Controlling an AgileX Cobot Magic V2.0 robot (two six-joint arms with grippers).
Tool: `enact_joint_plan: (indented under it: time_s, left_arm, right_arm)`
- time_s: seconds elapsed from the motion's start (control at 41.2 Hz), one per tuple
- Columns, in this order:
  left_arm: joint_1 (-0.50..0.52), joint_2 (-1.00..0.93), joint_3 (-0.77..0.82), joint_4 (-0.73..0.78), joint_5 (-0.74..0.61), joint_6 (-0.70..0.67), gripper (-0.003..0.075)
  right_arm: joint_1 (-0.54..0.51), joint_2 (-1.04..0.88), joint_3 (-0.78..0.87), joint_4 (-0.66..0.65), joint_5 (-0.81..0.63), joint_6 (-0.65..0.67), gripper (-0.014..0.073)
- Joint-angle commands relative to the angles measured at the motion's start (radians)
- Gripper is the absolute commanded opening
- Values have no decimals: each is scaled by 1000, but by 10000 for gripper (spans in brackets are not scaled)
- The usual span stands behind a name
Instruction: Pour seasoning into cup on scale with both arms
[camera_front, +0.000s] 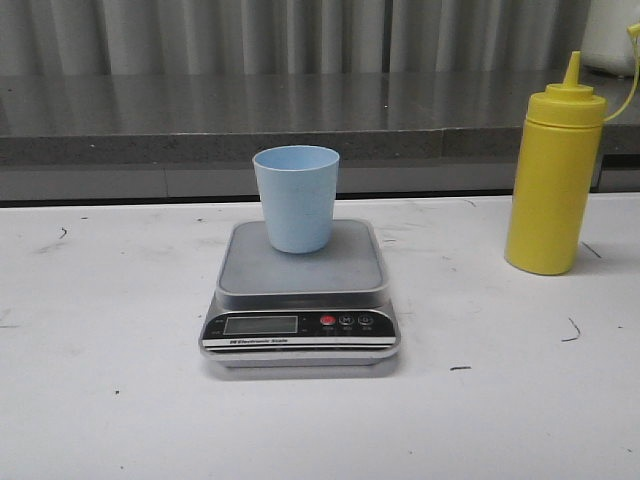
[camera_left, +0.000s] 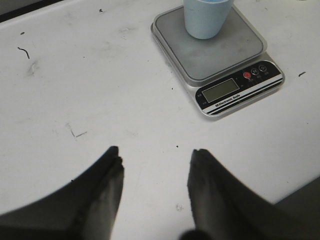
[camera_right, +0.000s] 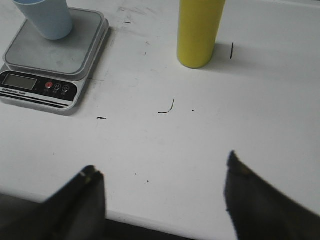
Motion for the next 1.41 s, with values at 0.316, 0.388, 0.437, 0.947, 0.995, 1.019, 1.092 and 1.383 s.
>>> enact_joint_plan:
  time_s: [0.316,0.388,0.437,0.947,0.995,1.019,1.092,1.383]
  left_arm:
    - [-7,-2,-25,3,-62,-3,-20]
    - [-7,-2,-25,3,-62,-3,-20]
    - [-7,-2,-25,3,-62,-3,-20]
    - [261,-291,184,-115,-345,-3,-20]
    - [314,-346,251,-144,-425,-3,-20]
    - [332,-378,281,-155,-467,-3,-20]
    - [385,-460,382,-175,-566,-3,-20]
    - [484,-714,707,-180,-823,-3,-20]
  right_arm:
    - [2,2,-32,-1,-53,-5,-69]
    - [2,2,-32,-1,-53,-5,-69]
    - [2,2,-32,-1,-53,-5,-69]
    - [2,2,-32,0,-53,-5,-69]
    - [2,2,-32,0,-53,-5,-69]
    - [2,2,-32,0,-53,-5,-69]
    - [2,2,-32,0,-53,-5,-69]
    - [2,2,-32,0,-53,-5,-69]
